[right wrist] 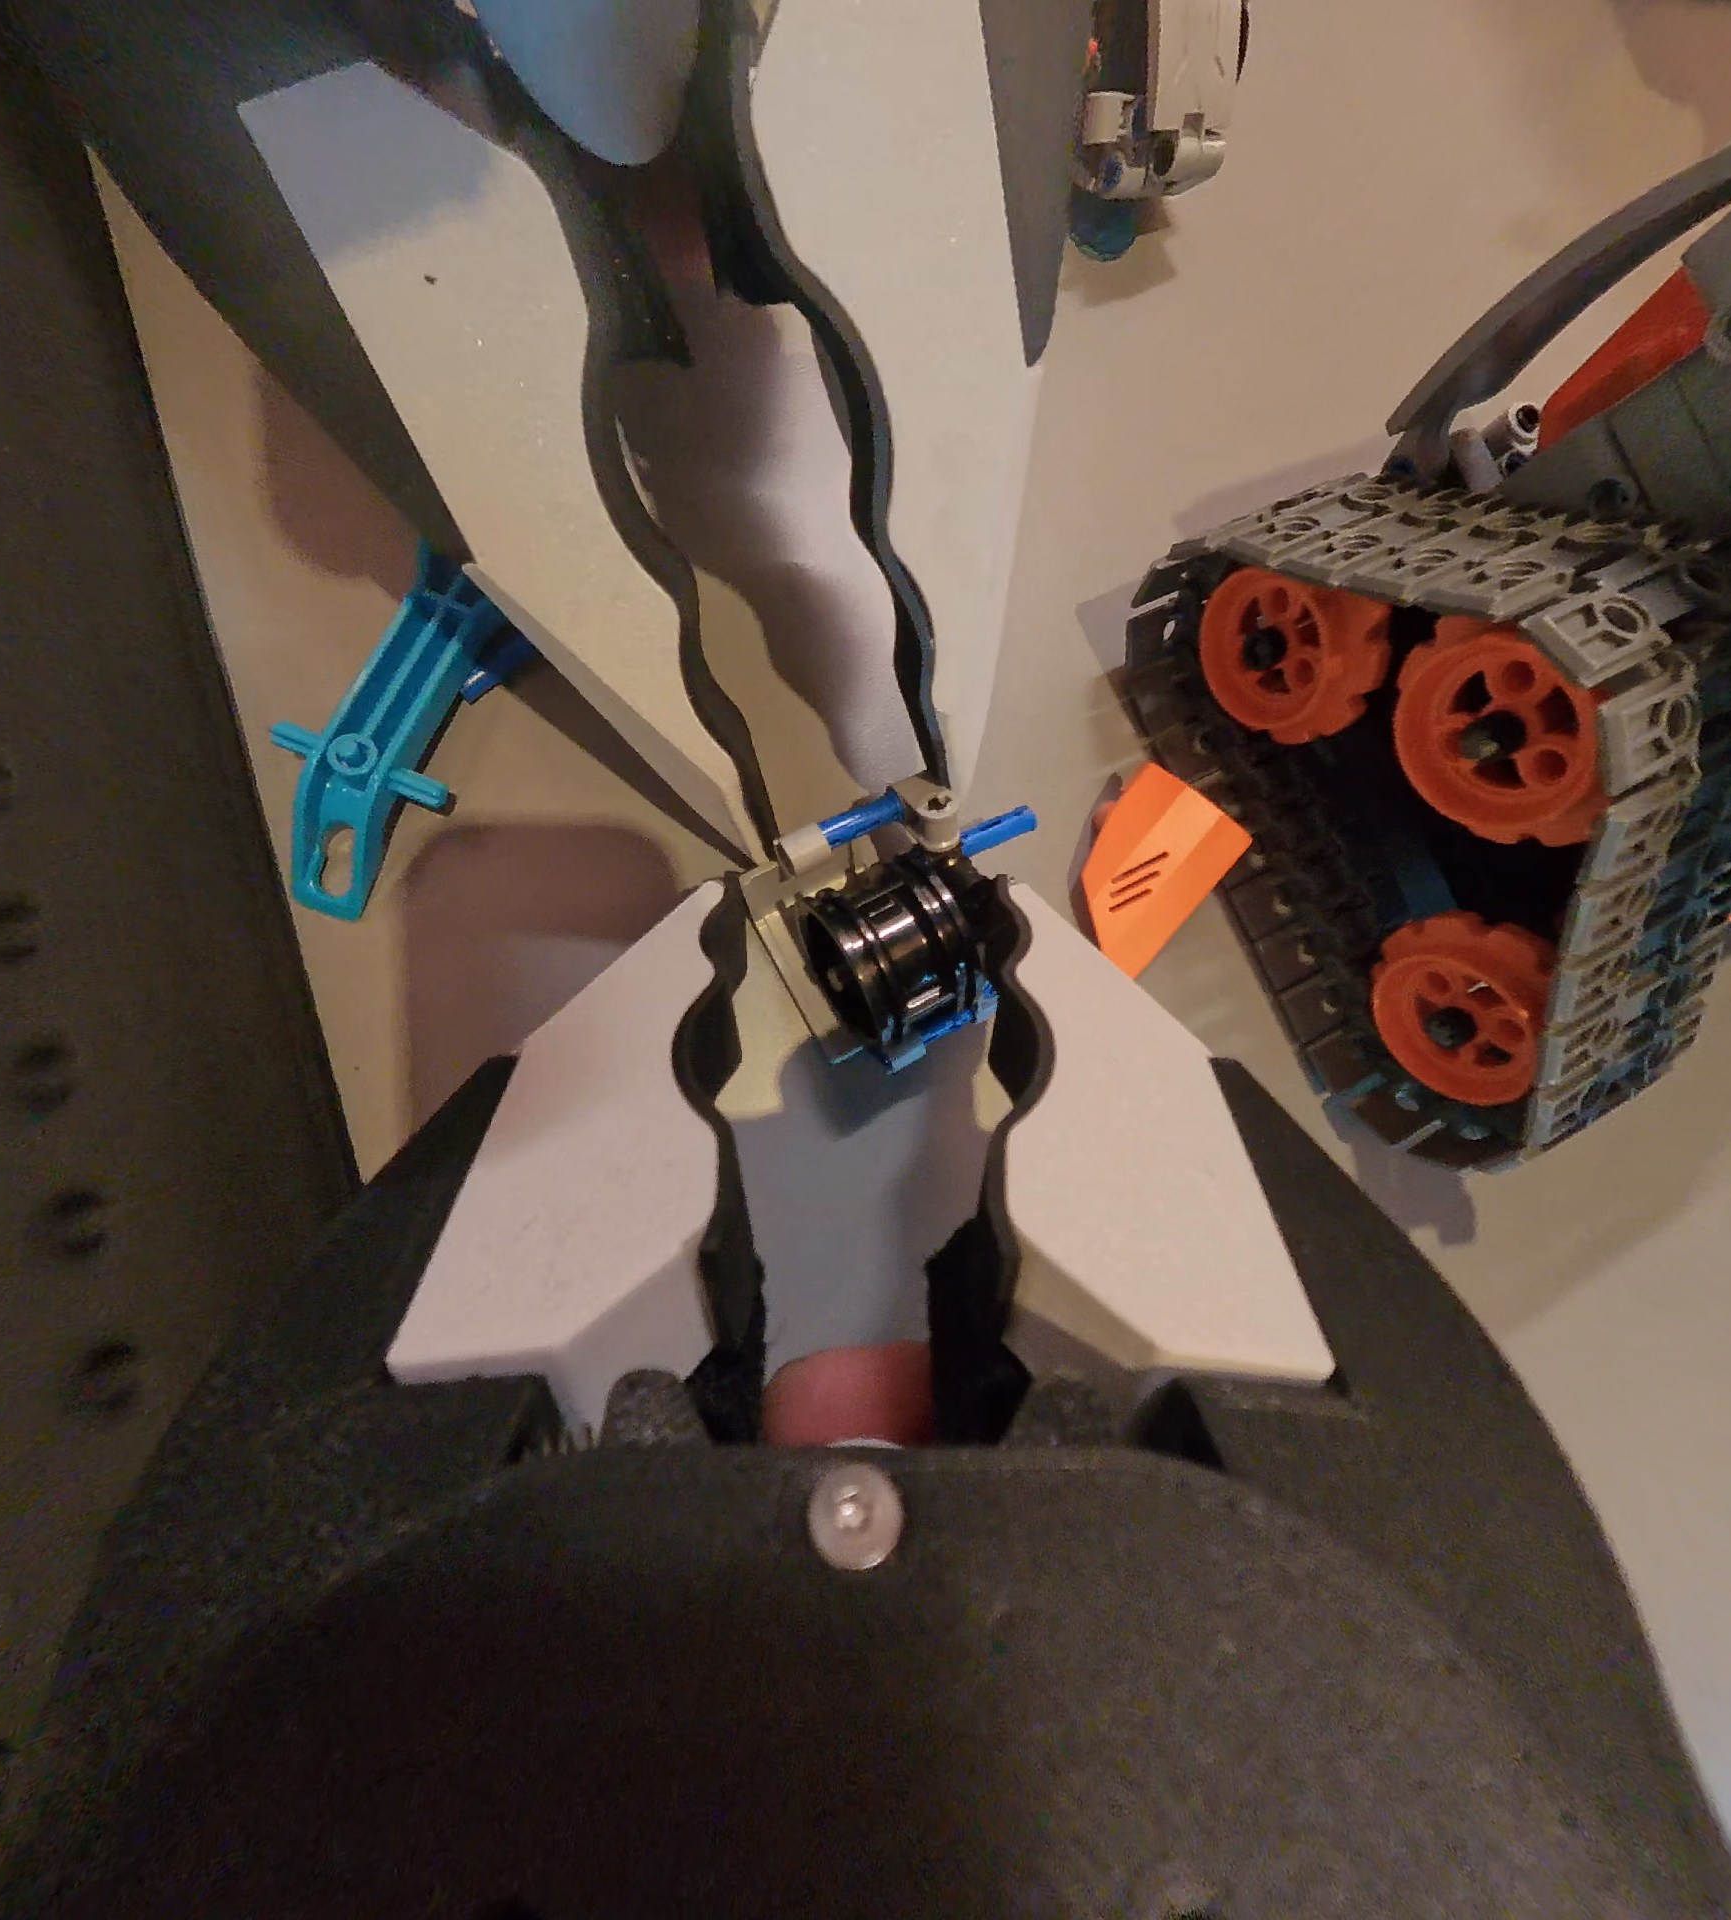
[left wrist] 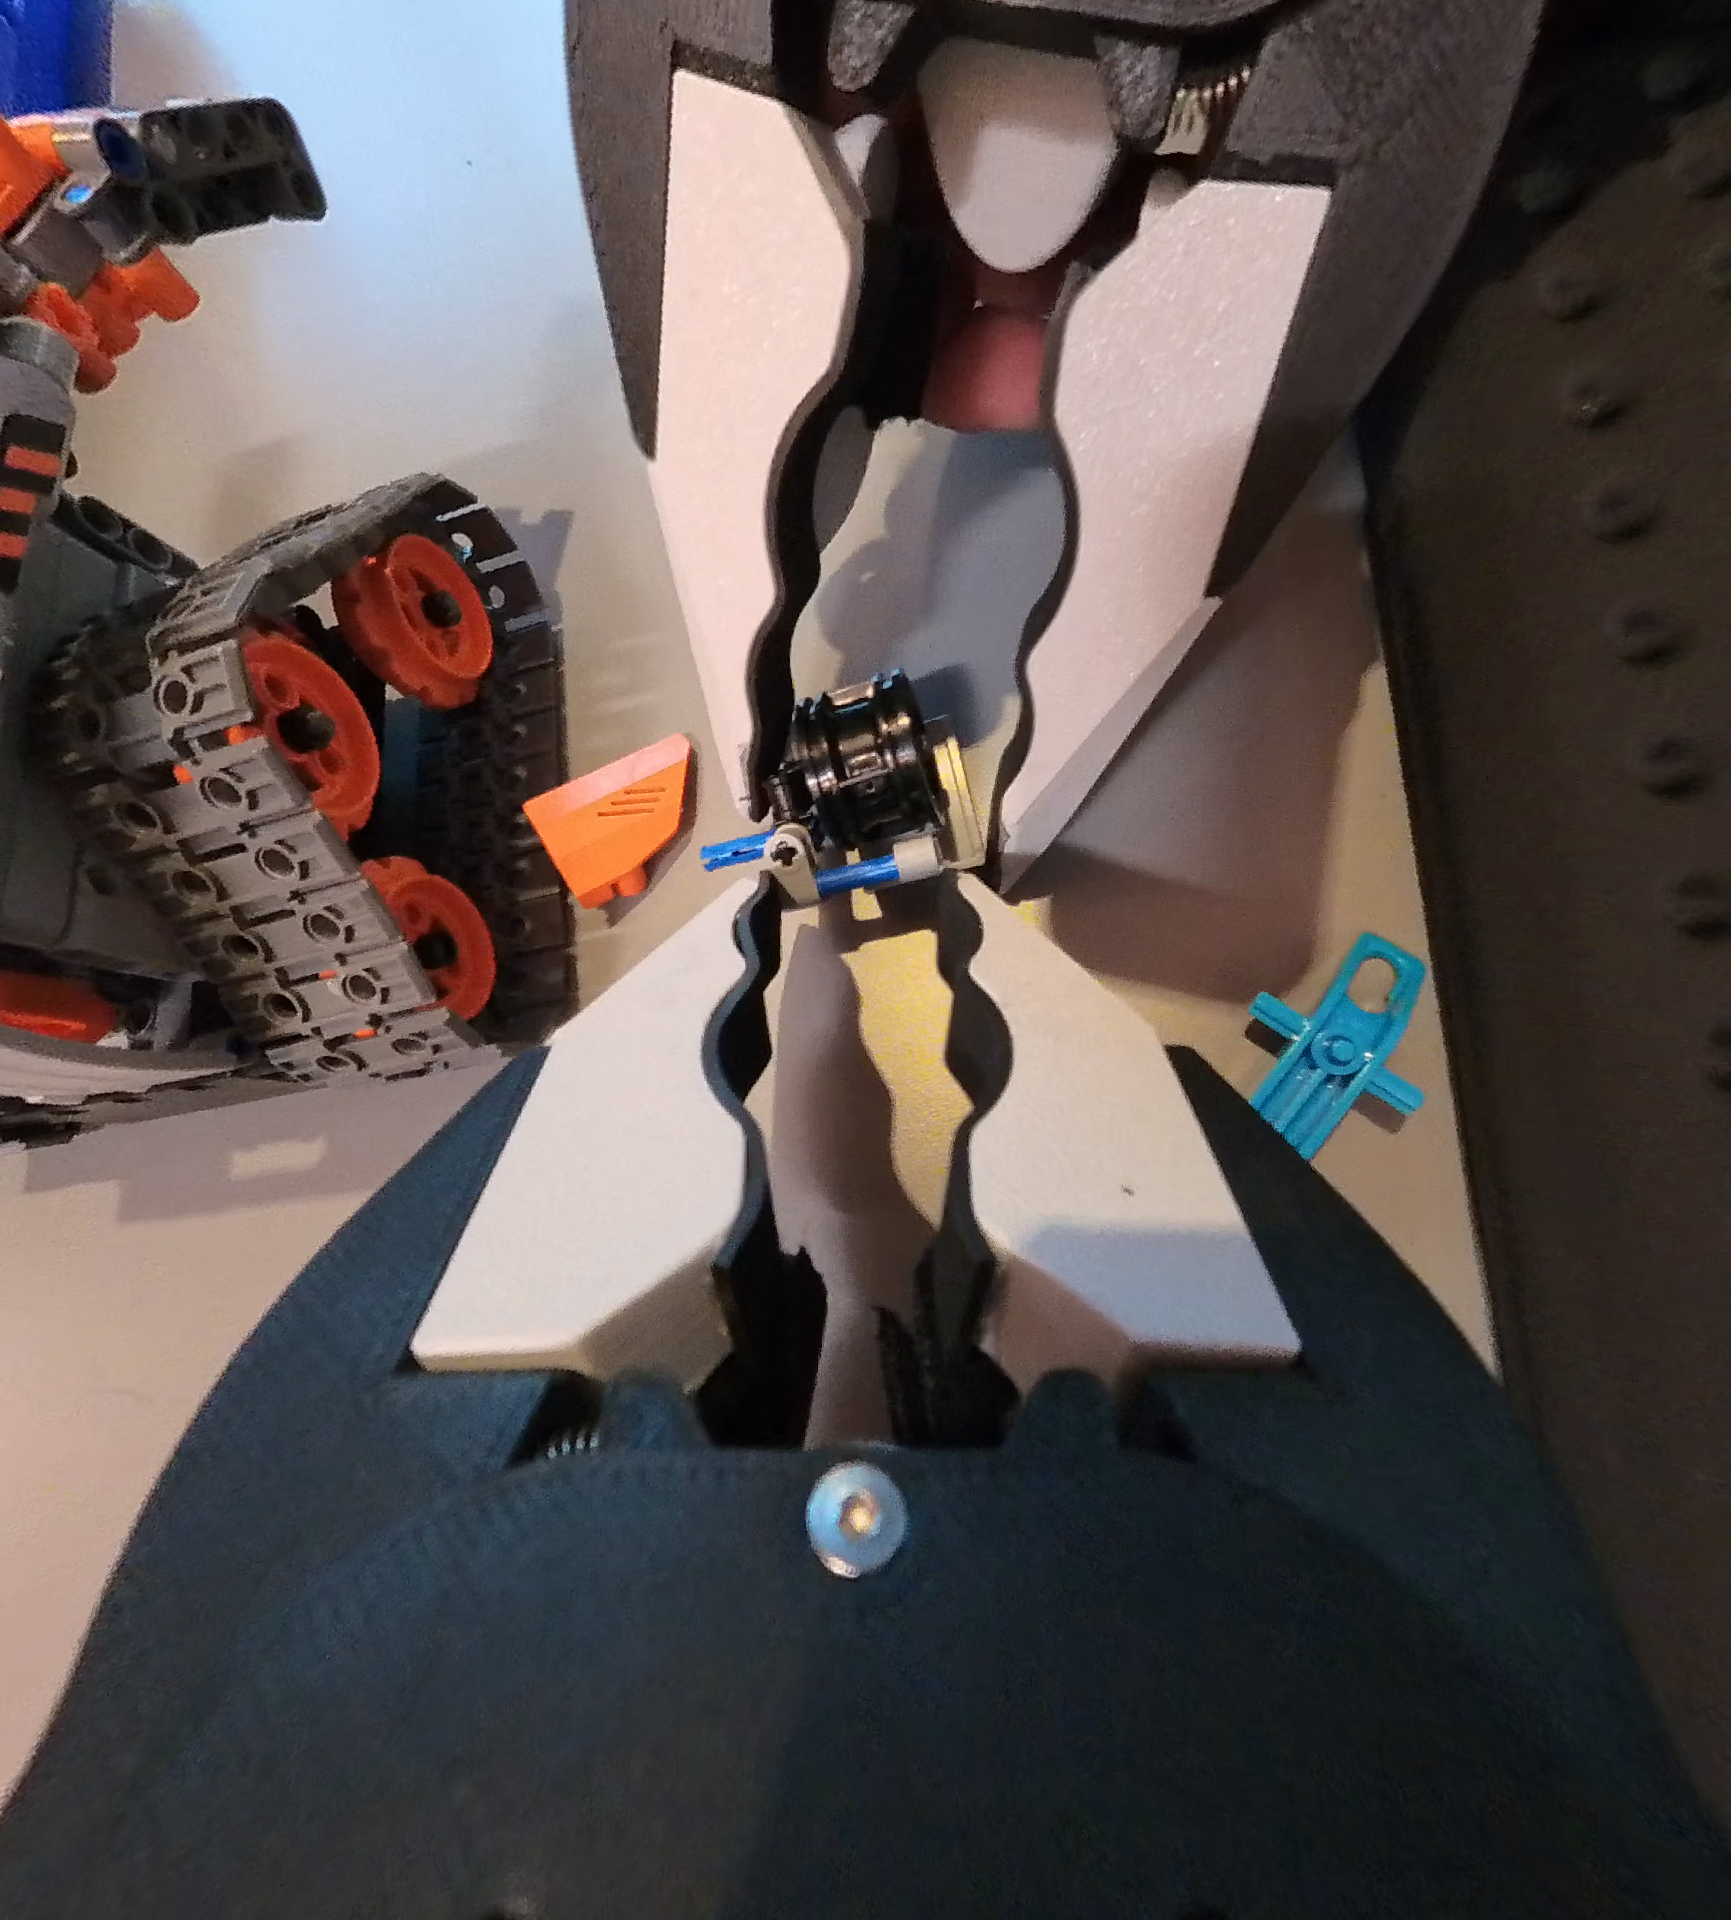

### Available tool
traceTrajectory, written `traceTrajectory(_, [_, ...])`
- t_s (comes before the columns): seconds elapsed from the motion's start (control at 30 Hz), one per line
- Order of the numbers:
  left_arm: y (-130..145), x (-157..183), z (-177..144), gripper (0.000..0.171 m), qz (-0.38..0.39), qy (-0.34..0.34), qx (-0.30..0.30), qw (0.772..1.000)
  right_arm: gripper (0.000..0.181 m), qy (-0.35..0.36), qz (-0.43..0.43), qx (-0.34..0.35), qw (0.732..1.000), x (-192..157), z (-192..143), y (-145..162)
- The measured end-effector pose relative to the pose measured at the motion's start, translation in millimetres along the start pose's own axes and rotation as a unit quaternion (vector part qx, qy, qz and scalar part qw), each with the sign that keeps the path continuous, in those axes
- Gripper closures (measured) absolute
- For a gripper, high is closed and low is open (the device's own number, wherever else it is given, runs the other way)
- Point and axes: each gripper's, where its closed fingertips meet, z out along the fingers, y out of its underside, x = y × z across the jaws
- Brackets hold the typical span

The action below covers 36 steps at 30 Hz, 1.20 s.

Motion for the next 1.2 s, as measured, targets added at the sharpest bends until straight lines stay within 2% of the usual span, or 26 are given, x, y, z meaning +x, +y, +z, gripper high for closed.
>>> traceTrajectory(0.3, [-0.3, 4.2, -1.3, 0.138, -0.089, 0.076, 0.012, 0.993, 0.138, -0.003, 0.003, 0.003, 1.000, -1.7, 0.8, -0.6])
traceTrajectory(0.57, [-3.0, 2.4, -1.3, 0.142, -0.115, 0.088, 0.035, 0.989, 0.137, -0.005, 0.003, 0.005, 1.000, -2.0, 1.0, -0.9])
traceTrajectory(0.87, [-3.8, 1.5, -1.1, 0.144, -0.065, 0.036, 0.026, 0.997, 0.138, 0.000, 0.008, -0.001, 1.000, -1.2, 1.1, -1.5])
traceTrajectory(1.2, [-6.0, 3.1, -3.1, 0.144, 0.027, -0.046, -0.001, 0.999, 0.138, 0.013, -0.003, -0.007, 1.000, -1.6, 0.1, -3.0])
